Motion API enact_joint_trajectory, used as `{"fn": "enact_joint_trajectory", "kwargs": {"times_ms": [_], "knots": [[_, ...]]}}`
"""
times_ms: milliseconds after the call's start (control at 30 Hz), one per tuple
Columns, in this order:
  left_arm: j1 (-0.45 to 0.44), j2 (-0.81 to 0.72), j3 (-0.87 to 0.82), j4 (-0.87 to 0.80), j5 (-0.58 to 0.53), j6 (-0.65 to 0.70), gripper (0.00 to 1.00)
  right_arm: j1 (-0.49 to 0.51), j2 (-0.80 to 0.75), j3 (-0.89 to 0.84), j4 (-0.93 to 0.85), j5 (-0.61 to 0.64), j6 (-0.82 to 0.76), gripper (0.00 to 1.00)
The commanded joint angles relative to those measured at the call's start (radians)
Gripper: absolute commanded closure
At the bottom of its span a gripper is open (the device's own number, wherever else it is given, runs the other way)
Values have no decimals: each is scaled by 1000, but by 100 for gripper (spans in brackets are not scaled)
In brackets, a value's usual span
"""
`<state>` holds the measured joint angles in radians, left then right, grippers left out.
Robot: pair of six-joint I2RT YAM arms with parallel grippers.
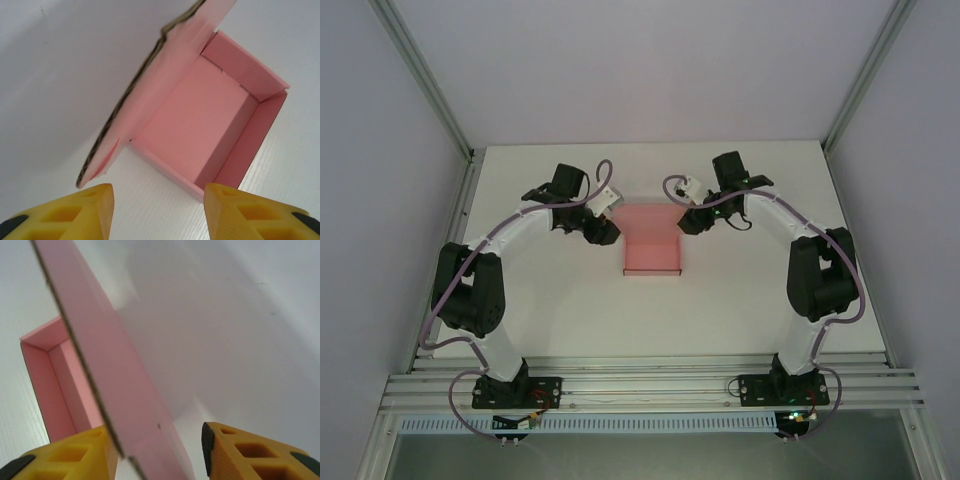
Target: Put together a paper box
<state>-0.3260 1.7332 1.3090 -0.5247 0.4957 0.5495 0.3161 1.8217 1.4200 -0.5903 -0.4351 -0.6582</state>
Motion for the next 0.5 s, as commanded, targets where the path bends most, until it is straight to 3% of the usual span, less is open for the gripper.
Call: {"fn": "enact_joint_trajectory", "kwargs": {"times_ms": [0, 167, 233, 400, 467], "knots": [[-9, 0, 17, -30, -46, 53, 50, -15, 1, 40, -115, -34, -107, 52], [-10, 20, 54, -81, -46, 102, 48, -22, 31, 86, -176, -53, -146, 59], [-8, 27, 72, -83, -39, 119, 48, -26, 38, 86, -168, -53, -161, 68], [-8, 83, 153, -122, -36, 153, 48, -32, 51, 103, -198, -65, -206, 76], [-6, 105, 184, -148, -30, 169, 48, -32, 59, 120, -230, -67, -228, 83]]}}
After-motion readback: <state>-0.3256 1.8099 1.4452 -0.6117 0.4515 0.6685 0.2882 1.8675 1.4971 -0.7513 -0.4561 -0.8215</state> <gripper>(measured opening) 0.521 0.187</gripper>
